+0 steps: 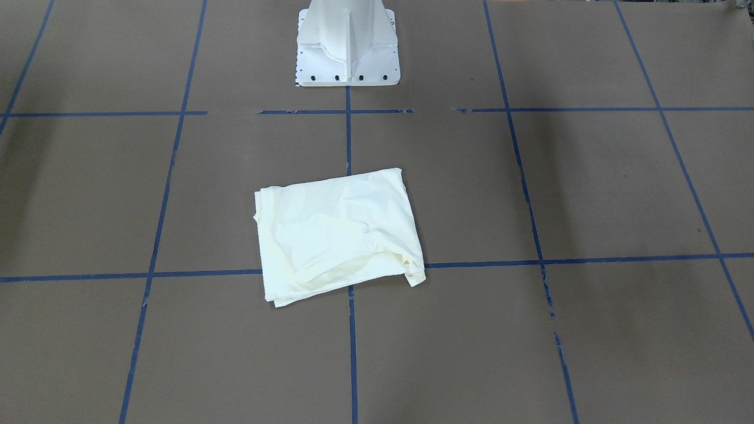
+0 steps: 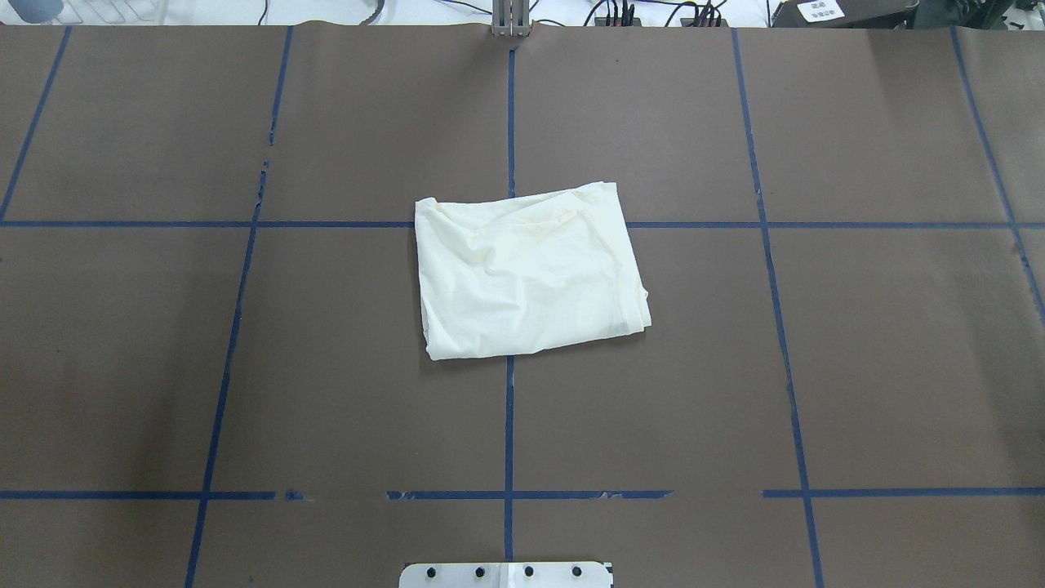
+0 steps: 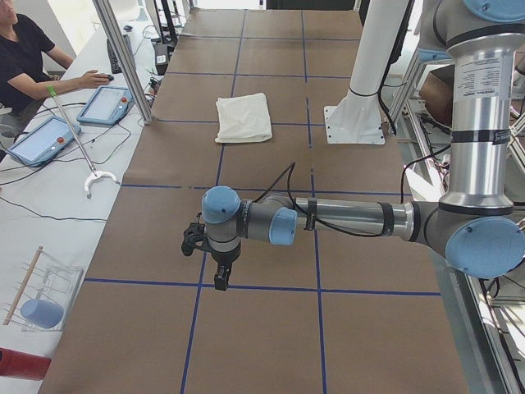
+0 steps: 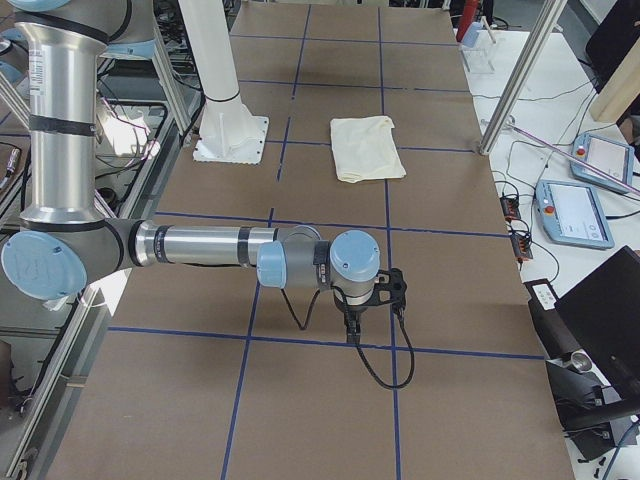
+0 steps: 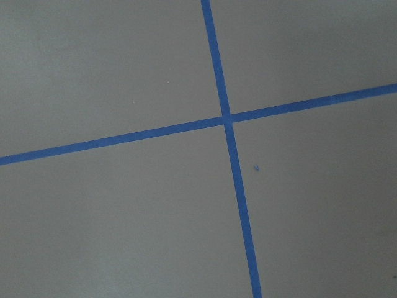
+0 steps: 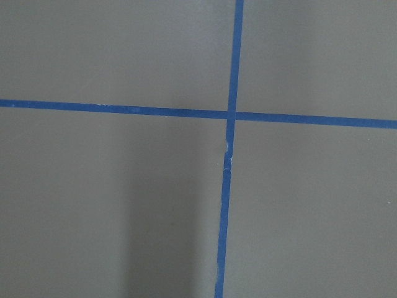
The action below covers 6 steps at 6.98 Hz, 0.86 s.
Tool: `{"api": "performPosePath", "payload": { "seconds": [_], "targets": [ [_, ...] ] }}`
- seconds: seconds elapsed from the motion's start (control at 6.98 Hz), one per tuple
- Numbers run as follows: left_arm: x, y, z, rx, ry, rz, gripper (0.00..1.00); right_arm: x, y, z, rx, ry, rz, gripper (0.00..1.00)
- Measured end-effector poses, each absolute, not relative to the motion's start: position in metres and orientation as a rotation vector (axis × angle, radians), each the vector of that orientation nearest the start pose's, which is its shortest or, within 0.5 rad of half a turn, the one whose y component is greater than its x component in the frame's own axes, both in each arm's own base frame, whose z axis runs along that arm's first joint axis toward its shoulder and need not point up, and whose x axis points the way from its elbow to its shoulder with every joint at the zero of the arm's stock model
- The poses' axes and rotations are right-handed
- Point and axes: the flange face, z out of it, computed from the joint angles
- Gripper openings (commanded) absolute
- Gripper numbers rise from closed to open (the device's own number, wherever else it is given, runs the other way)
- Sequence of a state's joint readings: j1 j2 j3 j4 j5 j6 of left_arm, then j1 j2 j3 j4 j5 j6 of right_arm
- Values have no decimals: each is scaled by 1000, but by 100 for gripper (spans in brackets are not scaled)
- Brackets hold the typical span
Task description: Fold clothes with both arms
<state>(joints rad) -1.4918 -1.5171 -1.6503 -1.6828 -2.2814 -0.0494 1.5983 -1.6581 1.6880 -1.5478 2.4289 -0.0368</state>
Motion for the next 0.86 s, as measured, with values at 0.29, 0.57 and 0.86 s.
{"api": "performPosePath", "payload": {
  "seconds": [0.29,0.57,0.86],
  "targets": [
    [-30,-482,638,77,722,58,100,71,-456,634,77,-855,-31,100],
    [-30,-482,638,76,723,56,100,71,-456,634,77,-855,-31,100],
    [-30,-482,638,76,723,56,100,71,-456,634,76,-855,-31,100]
  ]
}}
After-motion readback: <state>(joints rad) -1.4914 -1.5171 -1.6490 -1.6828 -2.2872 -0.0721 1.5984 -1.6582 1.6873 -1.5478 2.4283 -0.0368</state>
